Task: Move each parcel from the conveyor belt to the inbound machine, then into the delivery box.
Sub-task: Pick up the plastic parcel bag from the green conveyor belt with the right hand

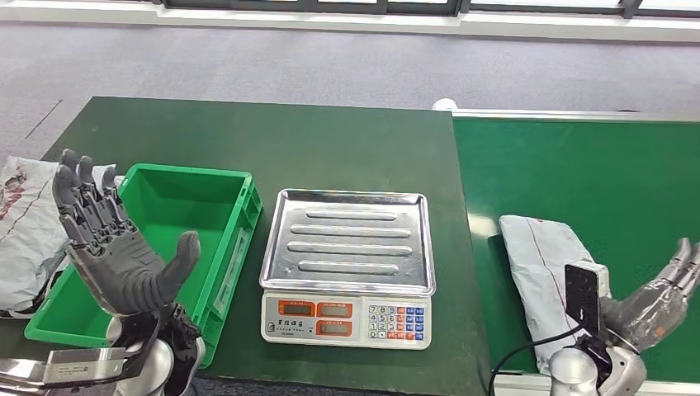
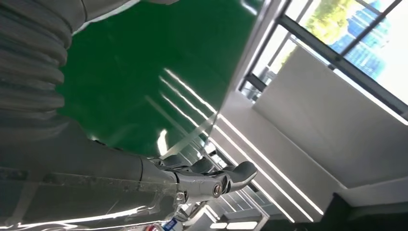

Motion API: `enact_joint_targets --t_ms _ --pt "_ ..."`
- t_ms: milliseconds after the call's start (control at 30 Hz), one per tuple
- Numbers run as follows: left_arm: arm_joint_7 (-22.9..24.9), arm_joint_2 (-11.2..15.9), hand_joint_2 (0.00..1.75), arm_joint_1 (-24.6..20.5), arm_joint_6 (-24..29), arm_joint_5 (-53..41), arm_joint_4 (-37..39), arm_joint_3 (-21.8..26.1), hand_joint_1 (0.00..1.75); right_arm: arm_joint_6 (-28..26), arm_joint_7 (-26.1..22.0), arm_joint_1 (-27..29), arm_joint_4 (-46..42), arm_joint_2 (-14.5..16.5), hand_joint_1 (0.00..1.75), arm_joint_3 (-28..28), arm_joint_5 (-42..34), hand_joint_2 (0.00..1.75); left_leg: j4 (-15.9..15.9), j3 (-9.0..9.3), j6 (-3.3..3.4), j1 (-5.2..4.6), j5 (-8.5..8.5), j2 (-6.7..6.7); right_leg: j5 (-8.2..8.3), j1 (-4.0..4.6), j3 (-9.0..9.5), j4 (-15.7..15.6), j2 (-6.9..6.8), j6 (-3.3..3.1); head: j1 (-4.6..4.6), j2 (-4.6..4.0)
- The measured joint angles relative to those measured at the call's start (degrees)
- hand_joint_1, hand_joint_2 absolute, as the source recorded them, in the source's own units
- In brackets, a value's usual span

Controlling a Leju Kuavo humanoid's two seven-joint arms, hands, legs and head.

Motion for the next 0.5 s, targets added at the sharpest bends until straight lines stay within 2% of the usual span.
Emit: enact_joint_targets --t_ms 300,500 --pt "0.0 -1.3 1.75 2.1 -3.7 -3.3 -2.3 0.4 0.0 3.7 8.0 -6.0 15.3 -2.7 0.0 -2.6 5.5 1.75 0.0 0.01 0.01 -0.01 0.01 -0.01 0.01 0.0 0.02 0.0 0.0 0.01 0.0 0.0" --pt "0.0 -2.3 1.75 2.8 -4.8 -4.4 -3.1 1.5 0.0 7.1 10.1 -8.9 24.1 -4.1 0.0 -3.5 7.0 1.75 0.0 0.0 0.01 0.0 0.0 -0.01 0.01 0.0 0.01 0.0 0.0 0.01 -0.01 0.0"
